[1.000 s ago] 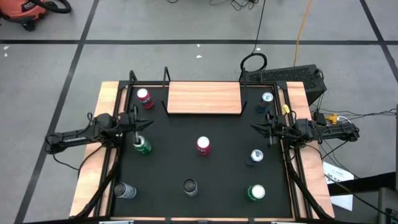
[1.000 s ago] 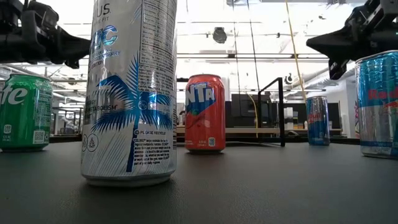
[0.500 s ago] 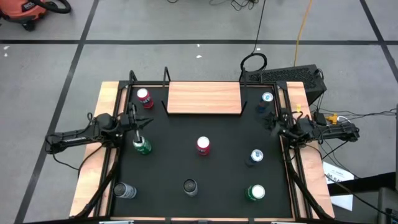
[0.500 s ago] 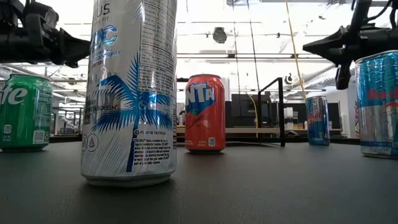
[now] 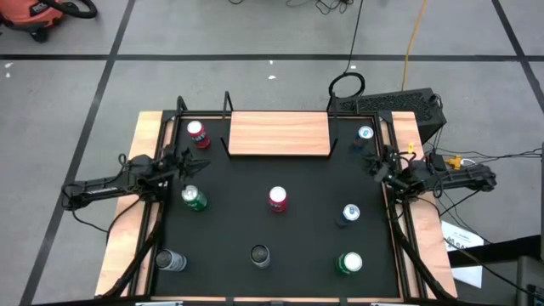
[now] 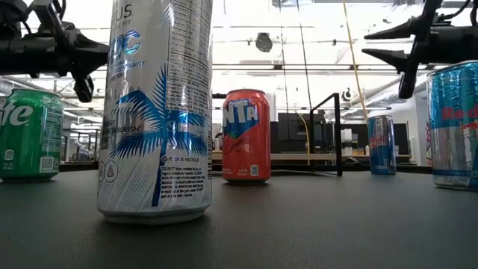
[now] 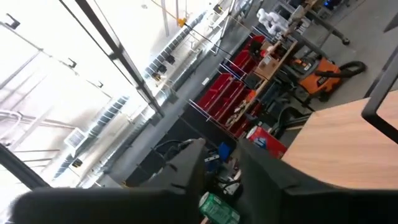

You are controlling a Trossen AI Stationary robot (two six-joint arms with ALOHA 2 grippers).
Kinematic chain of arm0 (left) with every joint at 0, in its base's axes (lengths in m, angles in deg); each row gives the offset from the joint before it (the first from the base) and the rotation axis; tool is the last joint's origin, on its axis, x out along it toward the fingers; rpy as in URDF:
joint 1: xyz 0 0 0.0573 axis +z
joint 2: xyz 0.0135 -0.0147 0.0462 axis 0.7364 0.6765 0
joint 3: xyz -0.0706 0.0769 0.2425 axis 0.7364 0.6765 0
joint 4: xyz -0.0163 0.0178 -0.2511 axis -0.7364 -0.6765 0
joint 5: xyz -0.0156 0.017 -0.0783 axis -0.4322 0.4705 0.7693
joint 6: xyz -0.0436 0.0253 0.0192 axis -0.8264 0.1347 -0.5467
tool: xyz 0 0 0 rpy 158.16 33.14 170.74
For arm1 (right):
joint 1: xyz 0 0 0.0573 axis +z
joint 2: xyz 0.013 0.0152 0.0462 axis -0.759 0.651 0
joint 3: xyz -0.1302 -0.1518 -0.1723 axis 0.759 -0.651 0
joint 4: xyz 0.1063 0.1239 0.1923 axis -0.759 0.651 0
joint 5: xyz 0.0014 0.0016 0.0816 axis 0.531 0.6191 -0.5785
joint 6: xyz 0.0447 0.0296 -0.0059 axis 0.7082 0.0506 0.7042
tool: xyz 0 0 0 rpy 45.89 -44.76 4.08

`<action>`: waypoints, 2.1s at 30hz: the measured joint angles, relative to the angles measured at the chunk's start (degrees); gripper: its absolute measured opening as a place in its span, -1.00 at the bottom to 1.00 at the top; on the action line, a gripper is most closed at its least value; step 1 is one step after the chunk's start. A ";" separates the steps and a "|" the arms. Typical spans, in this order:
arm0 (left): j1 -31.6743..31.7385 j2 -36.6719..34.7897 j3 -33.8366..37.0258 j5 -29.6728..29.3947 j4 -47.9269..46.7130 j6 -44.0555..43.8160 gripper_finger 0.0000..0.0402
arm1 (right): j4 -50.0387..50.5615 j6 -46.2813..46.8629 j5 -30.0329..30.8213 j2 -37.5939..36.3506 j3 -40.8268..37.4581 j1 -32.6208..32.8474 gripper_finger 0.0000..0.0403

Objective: Place canned beverage on shelf
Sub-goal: Put the top blue soda can on the shelf

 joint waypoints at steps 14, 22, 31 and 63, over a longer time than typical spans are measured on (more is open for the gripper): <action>0.26 0.53 -0.19 -3.45 1.27 -4.73 -0.96 | 1.72 1.41 3.93 2.97 0.00 -0.42 0.10; 0.26 7.96 -5.25 -5.29 0.78 -1.34 -0.49 | 18.65 9.39 2.68 6.81 6.95 -0.42 0.10; 0.26 19.39 -13.36 -5.03 1.24 0.48 -0.15 | 41.95 10.76 2.94 19.29 26.03 -0.44 0.10; 0.15 49.50 -40.23 -3.43 -7.42 8.79 -0.13 | 97.55 -5.85 -12.75 56.94 65.18 -42.31 0.63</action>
